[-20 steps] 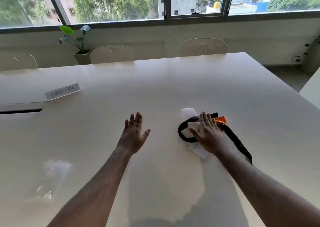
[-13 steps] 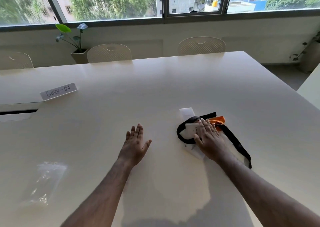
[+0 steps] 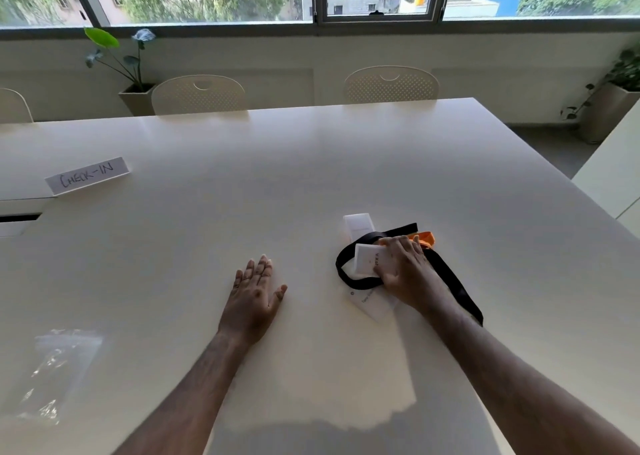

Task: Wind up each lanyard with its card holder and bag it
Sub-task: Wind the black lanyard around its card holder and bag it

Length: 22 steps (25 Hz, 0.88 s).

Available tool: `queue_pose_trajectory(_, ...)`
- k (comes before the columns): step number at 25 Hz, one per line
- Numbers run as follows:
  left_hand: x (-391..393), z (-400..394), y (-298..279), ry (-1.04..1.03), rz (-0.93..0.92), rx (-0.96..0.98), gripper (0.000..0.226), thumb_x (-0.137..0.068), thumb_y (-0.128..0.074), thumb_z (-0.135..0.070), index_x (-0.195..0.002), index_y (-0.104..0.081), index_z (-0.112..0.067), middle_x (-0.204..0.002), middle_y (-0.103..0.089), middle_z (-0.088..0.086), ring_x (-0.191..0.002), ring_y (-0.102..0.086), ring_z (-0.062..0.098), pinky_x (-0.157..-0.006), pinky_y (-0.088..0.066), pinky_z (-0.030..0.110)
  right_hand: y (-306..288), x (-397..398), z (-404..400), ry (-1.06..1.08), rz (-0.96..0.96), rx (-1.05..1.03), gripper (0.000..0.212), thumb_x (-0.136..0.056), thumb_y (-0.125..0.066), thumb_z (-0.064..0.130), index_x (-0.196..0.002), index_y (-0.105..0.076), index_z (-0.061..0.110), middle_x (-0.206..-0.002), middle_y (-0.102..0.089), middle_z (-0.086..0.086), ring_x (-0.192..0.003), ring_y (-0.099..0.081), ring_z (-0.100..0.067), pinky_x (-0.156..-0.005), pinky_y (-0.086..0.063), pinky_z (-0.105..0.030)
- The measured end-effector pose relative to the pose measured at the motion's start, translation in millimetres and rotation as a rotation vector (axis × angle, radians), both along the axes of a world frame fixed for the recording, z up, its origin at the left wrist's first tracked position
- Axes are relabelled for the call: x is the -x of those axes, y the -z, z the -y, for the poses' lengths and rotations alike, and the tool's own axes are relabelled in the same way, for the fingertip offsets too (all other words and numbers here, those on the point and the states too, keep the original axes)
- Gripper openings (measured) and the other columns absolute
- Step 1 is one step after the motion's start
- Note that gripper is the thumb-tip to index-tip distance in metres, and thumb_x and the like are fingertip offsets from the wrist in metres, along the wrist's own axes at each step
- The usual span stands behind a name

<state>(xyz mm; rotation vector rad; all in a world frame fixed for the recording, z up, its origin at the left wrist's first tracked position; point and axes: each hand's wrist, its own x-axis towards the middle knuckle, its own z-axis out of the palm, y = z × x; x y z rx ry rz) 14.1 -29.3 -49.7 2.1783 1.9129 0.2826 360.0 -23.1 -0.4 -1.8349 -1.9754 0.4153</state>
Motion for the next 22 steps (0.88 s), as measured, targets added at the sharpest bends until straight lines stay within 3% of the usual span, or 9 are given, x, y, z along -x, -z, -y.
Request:
queue_pose_trajectory(5, 1, 1, -1, 0.001, 0.01, -0.016, 0.071, -0.11, -0.034, -0.051, -0.167, -0.015, -0.014, -0.176, -0.003, -0.001, -0.163, -0.001, 0.016, -0.13, 0.003, 0.032, -2, -1, -8, -0.012, -0.096, -0.048, 0.039, -0.093, -0.078, 0.018, -0.129, -0.069, 0.029, -0.121, -0.065, 0.009, -0.125, -0.058, -0.027, -0.111, -0.034, -0.047)
queue_pose_trajectory(10, 4, 0, 0, 0.013, 0.051, -0.05, 0.068, -0.109, -0.039, -0.047, -0.166, -0.021, -0.015, -0.176, -0.007, -0.001, -0.163, -0.003, 0.016, -0.129, 0.003, 0.03, -28, -1, 6, -0.048, -0.254, -0.108, 0.024, -0.098, -0.073, 0.012, -0.115, -0.077, 0.029, -0.114, -0.069, 0.015, -0.114, -0.066, -0.022, -0.104, -0.049, -0.057)
queue_pose_trajectory(13, 3, 2, 0, 0.015, 0.083, -0.079, 0.066, -0.108, -0.045, -0.044, -0.165, -0.027, -0.015, -0.175, -0.014, 0.0, -0.162, -0.009, 0.018, -0.131, -0.001, 0.033, -50, 3, 18, -0.034, -0.256, -0.194, 0.027, -0.101, -0.069, 0.015, -0.11, -0.074, 0.04, -0.114, -0.067, 0.02, -0.116, -0.06, -0.012, -0.107, -0.029, -0.038)
queue_pose_trajectory(16, 2, 7, -1, 0.027, 0.125, -0.143, 0.06, -0.107, -0.053, -0.037, -0.16, -0.039, -0.012, -0.171, -0.029, 0.005, -0.16, -0.024, 0.025, -0.131, -0.013, 0.04, -70, 10, 29, -0.047, -0.278, -0.27, 0.028, -0.103, -0.065, 0.014, -0.113, -0.073, 0.039, -0.112, -0.063, 0.019, -0.113, -0.048, 0.012, -0.106, -0.028, -0.034)
queue_pose_trajectory(20, -1, 16, -15, 0.053, 0.245, -0.18, 0.056, -0.102, -0.066, -0.024, -0.153, -0.047, -0.008, -0.164, -0.042, 0.007, -0.153, -0.039, 0.026, -0.129, -0.023, 0.049, -90, 31, 39, -0.171, -0.341, -0.276, 0.025, -0.103, -0.066, 0.014, -0.117, -0.075, 0.033, -0.114, -0.064, 0.015, -0.111, -0.061, -0.005, -0.098, -0.044, -0.023)
queue_pose_trajectory(22, -5, 22, -28, 0.051, 0.404, -0.135, 0.059, -0.101, -0.067, -0.029, -0.154, -0.045, -0.013, -0.162, -0.044, 0.001, -0.151, -0.04, 0.02, -0.126, -0.029, 0.047, -97, 46, 43, -0.246, -0.366, -0.229, 0.025, -0.102, -0.068, 0.014, -0.12, -0.077, 0.029, -0.114, -0.064, 0.014, -0.111, -0.063, -0.005, -0.091, -0.047, -0.016)
